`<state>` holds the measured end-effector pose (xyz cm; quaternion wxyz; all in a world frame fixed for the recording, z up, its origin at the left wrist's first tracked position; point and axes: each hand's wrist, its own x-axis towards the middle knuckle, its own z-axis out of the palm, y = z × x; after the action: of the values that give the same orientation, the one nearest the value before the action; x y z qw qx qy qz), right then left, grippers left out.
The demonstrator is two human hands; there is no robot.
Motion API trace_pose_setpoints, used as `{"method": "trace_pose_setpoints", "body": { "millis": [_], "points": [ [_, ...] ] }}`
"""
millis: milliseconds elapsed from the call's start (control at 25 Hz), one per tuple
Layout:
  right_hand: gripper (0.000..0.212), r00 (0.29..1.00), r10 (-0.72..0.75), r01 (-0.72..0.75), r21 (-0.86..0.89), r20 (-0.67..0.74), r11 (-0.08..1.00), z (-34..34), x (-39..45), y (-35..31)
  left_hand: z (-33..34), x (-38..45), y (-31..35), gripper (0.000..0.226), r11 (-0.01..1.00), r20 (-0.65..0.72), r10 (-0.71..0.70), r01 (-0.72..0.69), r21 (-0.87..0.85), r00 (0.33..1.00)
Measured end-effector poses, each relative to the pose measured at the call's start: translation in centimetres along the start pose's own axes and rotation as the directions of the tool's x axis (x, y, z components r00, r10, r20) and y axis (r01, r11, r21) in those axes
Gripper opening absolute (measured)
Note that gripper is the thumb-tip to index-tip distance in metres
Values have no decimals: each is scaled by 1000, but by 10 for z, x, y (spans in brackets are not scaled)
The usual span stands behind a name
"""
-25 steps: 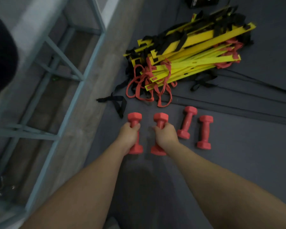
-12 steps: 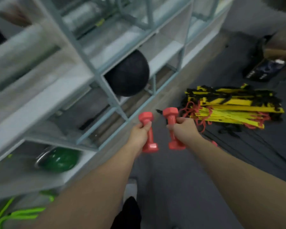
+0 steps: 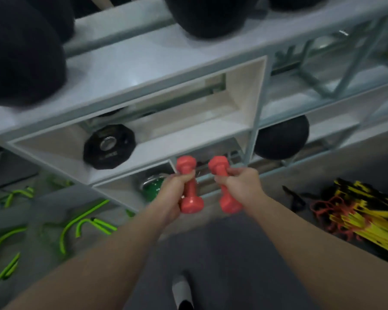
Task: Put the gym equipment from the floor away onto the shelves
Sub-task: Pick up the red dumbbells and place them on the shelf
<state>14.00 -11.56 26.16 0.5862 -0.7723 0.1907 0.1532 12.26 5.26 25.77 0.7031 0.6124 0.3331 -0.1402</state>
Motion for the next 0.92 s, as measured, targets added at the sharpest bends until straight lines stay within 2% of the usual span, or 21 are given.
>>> {"method": "trace_pose_setpoints", "body": {
  "millis": [40,160,280,440,520,600,720,800,920],
  "points": [
    [27,1000,-11,11,-8,26,1000,19,5,-11,-18,9,11,5,1000,-15,22,-22,13,1000],
    [5,994,-22,27,-45,106,999,67,33,-35,-60,46,38,19,994,-112,82,-73,86,990],
    [1,992,-37,47,-73,124,996,103,68,-51,-80,82,57,15,984,-206,154,-131,121,966],
    [27,983,-138,146,-61,120,987,158,117,-67,-94,142,77,24,963,-298,241,-191,188,924],
    [25,983,-159,166,-63,95,984,183,142,-71,-98,173,83,18,943,-346,289,-203,263,893],
    [16,982,-171,177,-79,76,981,196,161,-80,-98,193,90,26,934,-374,307,-200,297,875],
    [11,985,-164,167,-61,53,984,208,187,-99,-91,218,101,30,971,-395,218,-158,179,893],
    [13,988,-146,149,-69,46,986,215,200,-105,-90,227,106,31,974,-412,211,-153,168,886],
    [18,990,-121,128,-96,75,987,220,208,-104,-90,229,106,27,956,-418,235,-131,264,878]
  ]
}}
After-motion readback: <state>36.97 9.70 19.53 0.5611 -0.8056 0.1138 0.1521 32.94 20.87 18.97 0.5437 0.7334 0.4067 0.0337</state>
